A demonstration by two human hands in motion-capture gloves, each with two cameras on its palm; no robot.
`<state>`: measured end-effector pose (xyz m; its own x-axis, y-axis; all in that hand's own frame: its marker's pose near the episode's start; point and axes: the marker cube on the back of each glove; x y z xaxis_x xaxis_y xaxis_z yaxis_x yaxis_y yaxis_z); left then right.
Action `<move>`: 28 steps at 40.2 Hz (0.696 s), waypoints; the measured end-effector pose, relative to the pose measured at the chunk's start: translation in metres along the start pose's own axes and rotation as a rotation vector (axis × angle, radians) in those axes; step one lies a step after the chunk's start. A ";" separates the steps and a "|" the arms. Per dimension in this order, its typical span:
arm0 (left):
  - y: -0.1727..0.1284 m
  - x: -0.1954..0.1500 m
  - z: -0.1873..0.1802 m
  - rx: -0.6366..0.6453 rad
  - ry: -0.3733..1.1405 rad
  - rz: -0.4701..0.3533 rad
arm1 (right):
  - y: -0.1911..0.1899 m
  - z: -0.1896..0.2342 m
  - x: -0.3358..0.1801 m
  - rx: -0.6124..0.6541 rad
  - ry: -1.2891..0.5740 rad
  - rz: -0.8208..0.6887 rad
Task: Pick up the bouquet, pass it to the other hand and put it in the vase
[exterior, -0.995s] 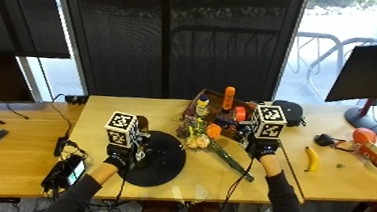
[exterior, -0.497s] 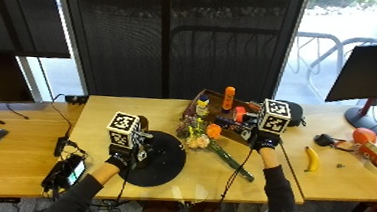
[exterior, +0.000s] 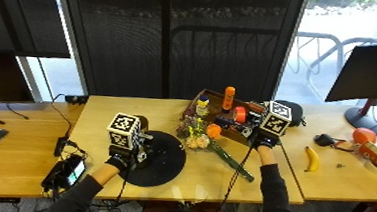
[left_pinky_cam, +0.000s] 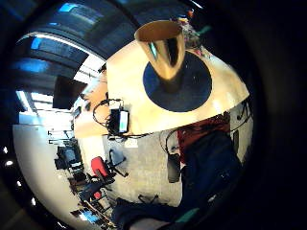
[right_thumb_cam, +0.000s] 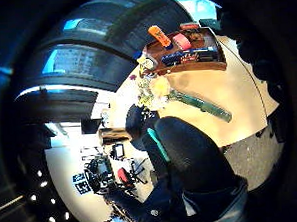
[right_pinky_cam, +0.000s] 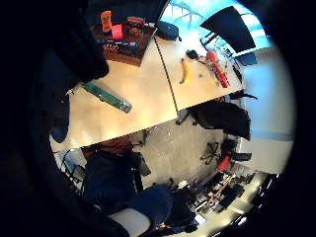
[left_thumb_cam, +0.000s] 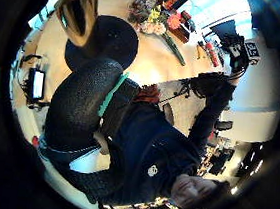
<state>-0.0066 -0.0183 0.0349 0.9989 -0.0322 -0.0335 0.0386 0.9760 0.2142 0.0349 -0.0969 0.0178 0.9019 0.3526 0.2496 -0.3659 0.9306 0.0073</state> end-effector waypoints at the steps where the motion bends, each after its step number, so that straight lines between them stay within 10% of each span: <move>1: 0.000 0.000 0.000 -0.001 0.000 0.001 | -0.002 0.003 0.001 -0.005 -0.005 0.004; 28: -0.003 0.002 0.012 -0.031 -0.005 0.010 | -0.039 0.183 0.028 -0.379 0.042 0.192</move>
<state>-0.0042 -0.0235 0.0459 0.9994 -0.0238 -0.0265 0.0283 0.9824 0.1846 0.0328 -0.1410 0.2016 0.8369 0.5195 0.1724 -0.4248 0.8150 -0.3941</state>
